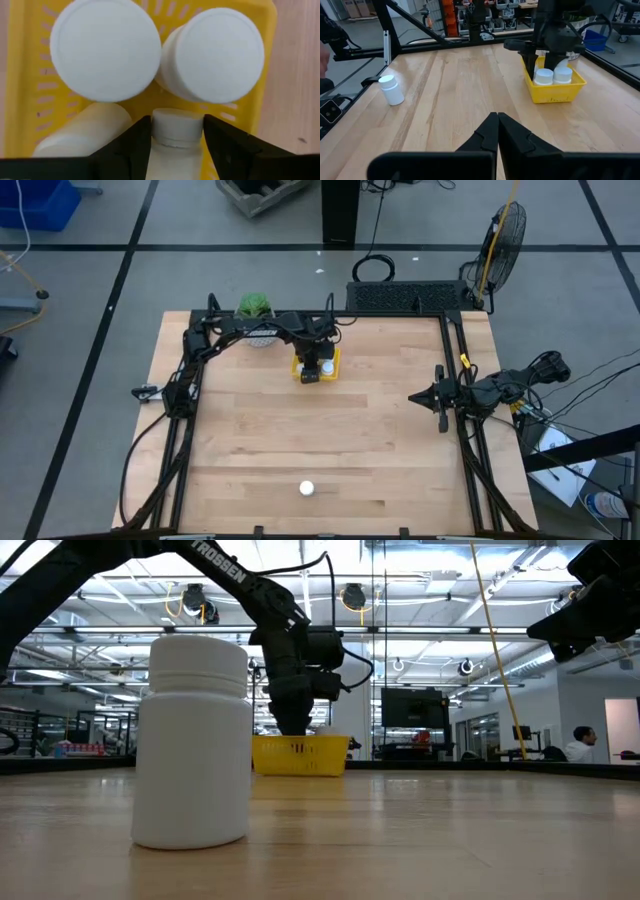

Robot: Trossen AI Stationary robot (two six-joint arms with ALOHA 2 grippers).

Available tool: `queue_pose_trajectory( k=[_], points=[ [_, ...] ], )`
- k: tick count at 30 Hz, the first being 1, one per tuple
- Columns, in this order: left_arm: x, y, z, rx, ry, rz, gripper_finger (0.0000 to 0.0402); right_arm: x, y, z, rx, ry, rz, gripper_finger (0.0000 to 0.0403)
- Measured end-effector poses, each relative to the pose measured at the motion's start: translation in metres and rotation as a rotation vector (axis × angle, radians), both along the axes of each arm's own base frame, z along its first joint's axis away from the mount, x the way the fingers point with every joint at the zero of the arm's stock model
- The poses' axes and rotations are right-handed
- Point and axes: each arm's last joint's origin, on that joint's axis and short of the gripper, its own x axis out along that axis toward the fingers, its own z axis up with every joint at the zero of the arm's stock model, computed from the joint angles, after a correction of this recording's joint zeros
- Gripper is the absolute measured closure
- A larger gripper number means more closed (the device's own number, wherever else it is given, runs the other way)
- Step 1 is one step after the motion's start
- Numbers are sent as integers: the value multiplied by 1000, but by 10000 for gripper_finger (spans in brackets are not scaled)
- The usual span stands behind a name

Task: Pick and place pill bottles into a basket
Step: Put the top white pill bottle into the yellow basket

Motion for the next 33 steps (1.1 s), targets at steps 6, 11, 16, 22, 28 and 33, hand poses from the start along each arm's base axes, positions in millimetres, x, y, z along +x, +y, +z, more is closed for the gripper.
queue_pose_trajectory(
  k=[6, 11, 16, 22, 28, 33],
  points=[
    [0, 0, 3, -8, -10, 18, 291, 0, 0, 0, 0, 0, 0, 403],
    [1, 0, 3, -9, -10, 32, 331, 0, 0, 0, 0, 0, 0, 403],
    [1, 0, 3, -13, -9, 35, 367, 0, 0, 0, 0, 0, -1, 403],
    [-3, 0, 10, 9, 29, 80, 398, 0, 0, 0, 0, 0, -1, 403],
    [-8, 1, 25, 56, 48, 86, 367, 0, 0, 0, 0, 0, 0, 403],
    [-14, -2, 23, 22, 117, 77, 324, 0, 0, 0, 0, 0, 0, 403]
  ],
)
